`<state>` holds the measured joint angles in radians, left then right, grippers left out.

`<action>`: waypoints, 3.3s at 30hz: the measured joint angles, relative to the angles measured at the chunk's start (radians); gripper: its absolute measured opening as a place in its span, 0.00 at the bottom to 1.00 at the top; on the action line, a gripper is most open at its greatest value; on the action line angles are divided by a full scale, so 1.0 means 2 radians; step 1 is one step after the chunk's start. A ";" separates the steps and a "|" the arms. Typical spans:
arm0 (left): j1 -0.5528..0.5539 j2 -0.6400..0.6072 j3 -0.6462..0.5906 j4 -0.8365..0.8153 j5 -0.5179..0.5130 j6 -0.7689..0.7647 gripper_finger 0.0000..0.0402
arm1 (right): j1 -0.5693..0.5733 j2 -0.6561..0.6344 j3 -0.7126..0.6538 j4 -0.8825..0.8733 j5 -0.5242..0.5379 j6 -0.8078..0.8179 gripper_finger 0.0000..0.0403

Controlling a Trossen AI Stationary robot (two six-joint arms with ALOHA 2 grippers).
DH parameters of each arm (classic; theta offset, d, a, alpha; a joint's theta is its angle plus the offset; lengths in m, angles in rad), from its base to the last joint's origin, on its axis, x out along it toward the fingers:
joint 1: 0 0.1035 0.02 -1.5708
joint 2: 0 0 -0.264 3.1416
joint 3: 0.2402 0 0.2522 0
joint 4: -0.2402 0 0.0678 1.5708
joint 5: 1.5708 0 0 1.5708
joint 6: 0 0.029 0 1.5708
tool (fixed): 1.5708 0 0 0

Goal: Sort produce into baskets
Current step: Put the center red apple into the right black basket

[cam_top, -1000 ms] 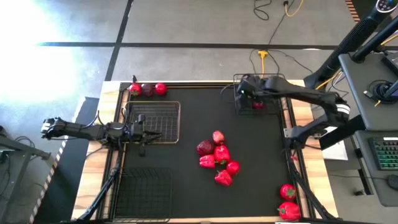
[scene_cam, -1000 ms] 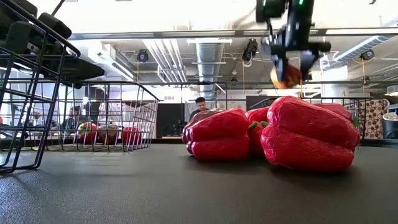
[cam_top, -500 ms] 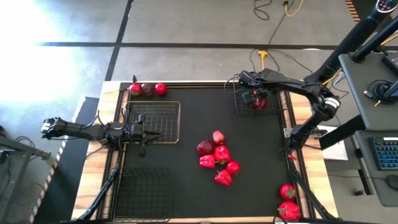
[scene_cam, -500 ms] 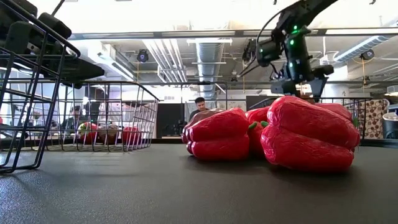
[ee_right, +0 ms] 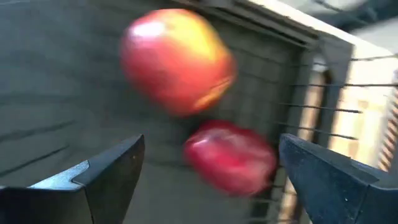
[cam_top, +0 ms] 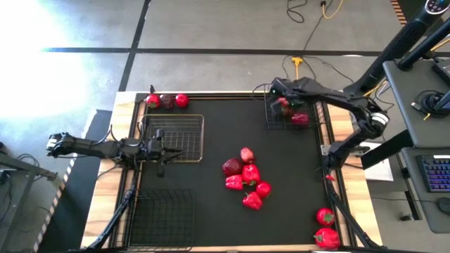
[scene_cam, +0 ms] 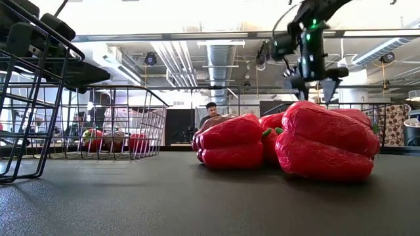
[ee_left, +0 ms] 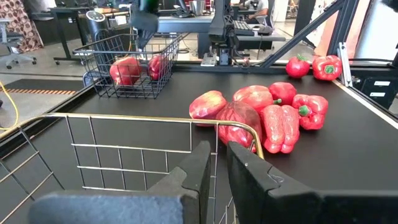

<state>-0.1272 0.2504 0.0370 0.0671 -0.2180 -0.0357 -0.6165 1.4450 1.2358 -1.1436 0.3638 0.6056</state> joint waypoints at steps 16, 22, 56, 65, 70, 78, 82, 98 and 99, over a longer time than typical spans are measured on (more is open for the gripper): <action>0.000 0.000 0.000 0.000 0.000 0.000 0.09 | 0.375 -0.001 -0.015 0.276 0.000 -0.175 0.90; 0.000 0.002 0.000 0.000 0.000 0.000 0.09 | 0.409 0.060 -0.011 0.305 -0.013 -0.208 0.90; 0.000 0.004 0.000 0.000 0.000 0.000 0.09 | 0.374 0.208 0.048 0.309 -0.075 -0.304 0.90; 0.000 0.007 0.000 0.000 0.000 0.000 0.09 | 0.362 0.218 0.047 0.339 -0.081 -0.303 0.90; 0.000 0.009 0.000 -0.001 0.000 0.000 0.09 | 0.354 0.218 0.047 0.343 -0.084 -0.287 0.89; 0.000 0.010 0.000 0.000 0.000 0.000 0.09 | 0.351 0.218 0.057 0.329 -0.081 -0.273 0.76; 0.000 0.010 0.000 0.000 0.000 0.000 0.09 | 0.351 0.198 0.110 0.250 -0.066 -0.282 0.76; 0.000 0.009 0.000 0.000 0.000 0.000 0.09 | 0.252 -0.062 0.072 -0.039 0.247 0.002 0.77; 0.000 0.009 0.000 0.000 0.000 0.000 0.09 | 0.237 -0.080 0.056 -0.040 0.240 0.024 0.77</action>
<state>-0.1276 0.2691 0.0369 0.0677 -0.2180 -0.0356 -0.1432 1.2841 1.3471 -1.2243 0.8433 0.6545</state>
